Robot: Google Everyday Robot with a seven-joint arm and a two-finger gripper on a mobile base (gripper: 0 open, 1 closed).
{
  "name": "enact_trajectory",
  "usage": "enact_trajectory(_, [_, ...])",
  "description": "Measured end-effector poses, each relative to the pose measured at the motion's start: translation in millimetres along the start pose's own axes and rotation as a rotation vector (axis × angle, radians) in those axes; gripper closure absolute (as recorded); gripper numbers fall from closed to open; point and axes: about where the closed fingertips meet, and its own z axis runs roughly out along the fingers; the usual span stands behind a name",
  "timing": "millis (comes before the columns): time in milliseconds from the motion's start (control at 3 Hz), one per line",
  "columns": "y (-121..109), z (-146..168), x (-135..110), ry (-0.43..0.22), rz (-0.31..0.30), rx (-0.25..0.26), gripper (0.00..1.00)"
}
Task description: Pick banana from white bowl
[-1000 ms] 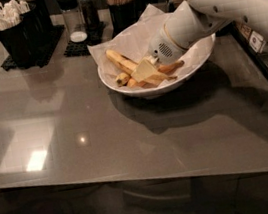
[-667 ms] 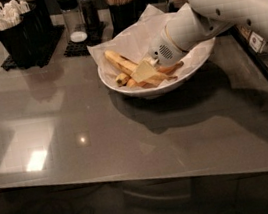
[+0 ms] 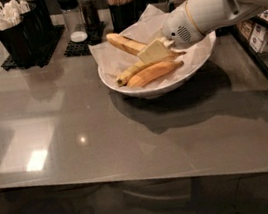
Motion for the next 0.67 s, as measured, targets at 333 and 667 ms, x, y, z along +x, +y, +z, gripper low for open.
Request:
enact_trajectory(333, [2.9,-24.0,-16.6,-0.055,-0.065,-0.022,1.0])
enact_trajectory(667, [9.8,-41.7,-14.1,-0.091,-0.082,-0.117,1.0])
